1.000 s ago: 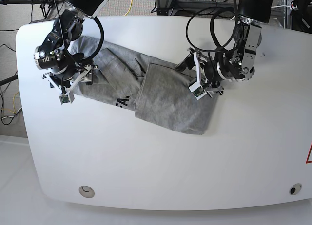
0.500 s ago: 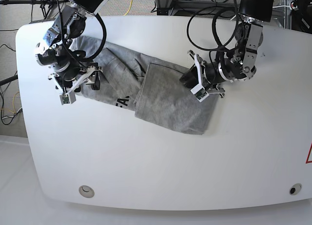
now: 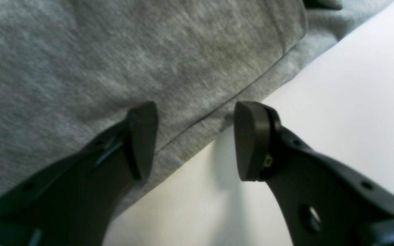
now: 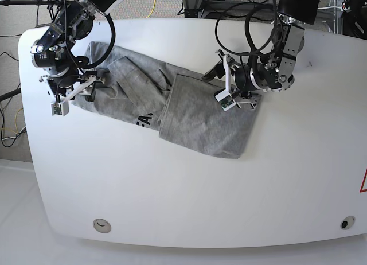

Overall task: Fold the T-shirt properly
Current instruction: 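Drag the right gripper's held end away from the left gripper, stretching the shirt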

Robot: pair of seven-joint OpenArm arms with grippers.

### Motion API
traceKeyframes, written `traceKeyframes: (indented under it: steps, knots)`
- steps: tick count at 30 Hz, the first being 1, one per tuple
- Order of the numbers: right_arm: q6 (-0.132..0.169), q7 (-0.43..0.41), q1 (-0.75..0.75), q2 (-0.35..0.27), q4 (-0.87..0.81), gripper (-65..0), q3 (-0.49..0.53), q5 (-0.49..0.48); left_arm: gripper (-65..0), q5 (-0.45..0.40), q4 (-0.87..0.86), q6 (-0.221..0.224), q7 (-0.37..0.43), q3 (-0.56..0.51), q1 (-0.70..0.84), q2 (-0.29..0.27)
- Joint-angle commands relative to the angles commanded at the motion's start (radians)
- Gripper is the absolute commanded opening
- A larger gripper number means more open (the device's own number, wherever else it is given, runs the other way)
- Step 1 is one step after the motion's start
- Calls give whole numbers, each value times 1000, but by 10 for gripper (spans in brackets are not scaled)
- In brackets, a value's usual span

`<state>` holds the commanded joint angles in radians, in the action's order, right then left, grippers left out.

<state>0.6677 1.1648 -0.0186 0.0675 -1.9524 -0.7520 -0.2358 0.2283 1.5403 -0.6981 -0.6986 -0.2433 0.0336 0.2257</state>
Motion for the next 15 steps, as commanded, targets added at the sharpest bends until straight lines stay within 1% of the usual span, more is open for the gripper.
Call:
traceKeyframes:
  steps: [4, 6, 8, 14, 15]
  knots:
    - [14, 26, 5, -9, 14, -284, -13, -22, -254, -42, -1, 0, -4, 15, -10, -1]
    - [11, 48, 0, -35, 14, -272, -24, -26, -211, -37, 11, 0, -34, 3, -13, -8]
    - [13, 49, -4, -47, 26, -267, -25, -30, -206, -34, 23, 0, -43, 5, -15, -11]
    - [11, 31, -12, -79, 92, -251, -22, -18, -198, -19, 77, 0, -81, 1, -19, -21]
    - [6, 2, -18, -85, 148, -239, -25, -22, -192, -25, 86, 0, -105, -2, -18, -22]
